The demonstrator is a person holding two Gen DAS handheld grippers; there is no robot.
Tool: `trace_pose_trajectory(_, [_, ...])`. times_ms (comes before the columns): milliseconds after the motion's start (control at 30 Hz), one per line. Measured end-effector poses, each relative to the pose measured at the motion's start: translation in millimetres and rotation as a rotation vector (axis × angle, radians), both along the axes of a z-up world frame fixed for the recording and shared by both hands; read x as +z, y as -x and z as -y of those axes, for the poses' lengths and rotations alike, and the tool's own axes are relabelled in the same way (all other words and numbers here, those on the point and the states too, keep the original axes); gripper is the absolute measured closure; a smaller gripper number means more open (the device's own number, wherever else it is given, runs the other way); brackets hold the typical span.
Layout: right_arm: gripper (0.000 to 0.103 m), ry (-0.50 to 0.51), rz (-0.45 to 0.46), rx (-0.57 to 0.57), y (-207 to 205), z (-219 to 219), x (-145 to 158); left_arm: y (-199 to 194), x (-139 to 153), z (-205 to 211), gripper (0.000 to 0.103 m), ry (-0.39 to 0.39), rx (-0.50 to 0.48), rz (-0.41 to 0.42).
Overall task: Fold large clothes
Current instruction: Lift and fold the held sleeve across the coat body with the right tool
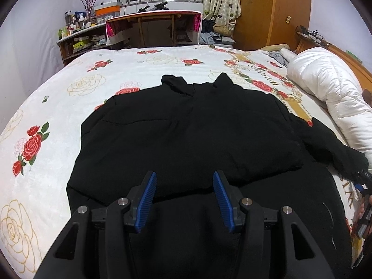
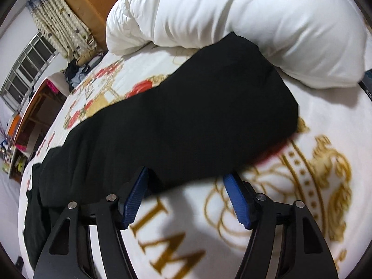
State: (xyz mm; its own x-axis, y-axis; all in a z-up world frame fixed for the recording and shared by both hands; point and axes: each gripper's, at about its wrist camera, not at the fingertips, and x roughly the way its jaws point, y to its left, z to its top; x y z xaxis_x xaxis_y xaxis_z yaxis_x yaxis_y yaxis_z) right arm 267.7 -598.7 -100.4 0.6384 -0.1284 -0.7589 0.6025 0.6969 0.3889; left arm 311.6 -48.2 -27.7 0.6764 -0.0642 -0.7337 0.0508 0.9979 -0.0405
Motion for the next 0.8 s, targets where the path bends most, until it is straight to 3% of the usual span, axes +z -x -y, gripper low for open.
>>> trace_pose_trajectory(200, [0.036,0.005,-0.015,-0.071,-13,11,0,-6,-13,-6,0.050,-0.001,0.009,-0.025])
trace_pose_trajectory(333, [0.079,0.003,-0.042,-0.117,-17,16,5,-8,-13,-13,0.050,0.002,0.016,-0.025])
trace_pose_trajectory(400, [0.088,0.021,-0.031,-0.111,-16,13,16,-7,-11,-17,0.050,0.009,0.023,-0.022])
trace_pose_trajectory(600, [0.091,0.081,0.058,-0.057,-14,-6,75,1,0,-31,0.050,0.033,0.046,-0.008])
trace_pose_trajectory(800, [0.091,0.149,0.209,0.057,-19,-43,165,14,19,-47,0.050,0.059,0.070,0.023])
